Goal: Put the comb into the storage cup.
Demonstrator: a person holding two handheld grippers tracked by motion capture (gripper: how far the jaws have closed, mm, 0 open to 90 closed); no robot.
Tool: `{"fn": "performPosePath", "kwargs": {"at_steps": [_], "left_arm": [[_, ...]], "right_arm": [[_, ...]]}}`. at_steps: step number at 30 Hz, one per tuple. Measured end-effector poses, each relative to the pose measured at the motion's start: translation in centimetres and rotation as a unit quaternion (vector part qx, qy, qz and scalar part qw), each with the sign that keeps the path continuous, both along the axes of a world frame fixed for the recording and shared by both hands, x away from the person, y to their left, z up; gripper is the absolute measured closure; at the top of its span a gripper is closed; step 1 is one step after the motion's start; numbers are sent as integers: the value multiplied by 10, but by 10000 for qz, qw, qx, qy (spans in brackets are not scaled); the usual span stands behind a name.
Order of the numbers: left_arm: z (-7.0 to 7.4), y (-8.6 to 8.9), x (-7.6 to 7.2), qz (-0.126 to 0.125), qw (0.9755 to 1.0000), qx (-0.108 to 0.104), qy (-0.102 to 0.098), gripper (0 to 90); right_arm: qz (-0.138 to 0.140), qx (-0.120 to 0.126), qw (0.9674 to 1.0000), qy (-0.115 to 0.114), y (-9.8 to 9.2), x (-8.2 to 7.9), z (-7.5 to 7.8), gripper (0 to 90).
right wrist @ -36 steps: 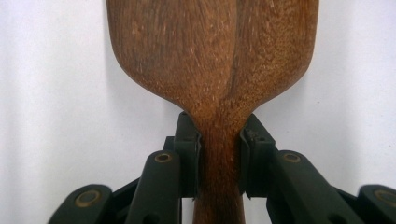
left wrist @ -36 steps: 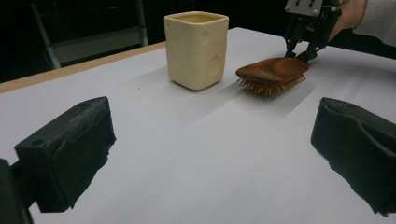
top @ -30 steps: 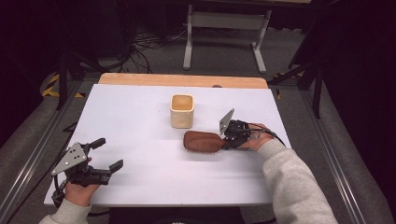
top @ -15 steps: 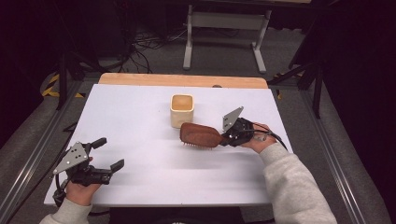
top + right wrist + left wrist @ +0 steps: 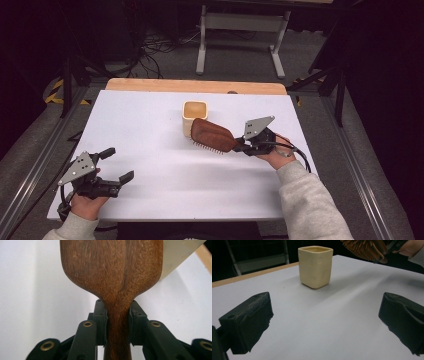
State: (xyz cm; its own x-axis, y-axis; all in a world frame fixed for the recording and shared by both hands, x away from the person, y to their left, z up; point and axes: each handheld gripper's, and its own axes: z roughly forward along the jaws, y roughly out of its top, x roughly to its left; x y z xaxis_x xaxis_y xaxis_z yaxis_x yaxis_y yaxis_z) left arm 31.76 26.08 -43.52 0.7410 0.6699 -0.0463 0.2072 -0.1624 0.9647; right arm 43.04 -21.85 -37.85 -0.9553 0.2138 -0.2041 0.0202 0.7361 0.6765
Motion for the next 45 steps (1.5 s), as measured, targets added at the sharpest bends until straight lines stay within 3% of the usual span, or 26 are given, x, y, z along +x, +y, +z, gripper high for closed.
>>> {"fn": "performPosePath", "kwargs": {"at_steps": [1, 2, 4, 13, 19, 28, 31, 37, 45], "left_arm": [[1, 0, 0, -18, 10000, 27, 30, 1], [1, -1, 0, -29, 10000, 36, 57, 1], [1, -1, 0, -27, 10000, -4, 70, 0], [3, -1, 1, -65, 9999, -90, 97, 1], [2, -2, 2, -102, 9998, -139, 117, 1], [3, -5, 3, -120, 9998, -142, 93, 2], [3, -8, 4, -140, 9998, -118, 98, 3], [6, -14, 6, -226, 9997, -76, 106, 5], [19, -29, 12, -375, 9990, -192, 130, 4]], "right_arm": [[0, 0, 10000, 0, 0, 0, 0, 728], [-45, 212, 9997, -119, 0, -4, 1, 728], [-75, 311, 9994, -142, -1, -6, 1, 728], [-344, 954, 9943, -335, 5, -27, 1, 728], [-568, 1419, 9872, -461, 15, -44, -2, 728], [-814, 1638, 9817, -531, 28, -58, -14, 727], [-876, 1836, 9779, -493, 32, -62, -23, 727], [-950, 2022, 9738, -419, 35, -63, -34, 727], [-1028, 1969, 9737, -500, 44, -67, -42, 727]]}}
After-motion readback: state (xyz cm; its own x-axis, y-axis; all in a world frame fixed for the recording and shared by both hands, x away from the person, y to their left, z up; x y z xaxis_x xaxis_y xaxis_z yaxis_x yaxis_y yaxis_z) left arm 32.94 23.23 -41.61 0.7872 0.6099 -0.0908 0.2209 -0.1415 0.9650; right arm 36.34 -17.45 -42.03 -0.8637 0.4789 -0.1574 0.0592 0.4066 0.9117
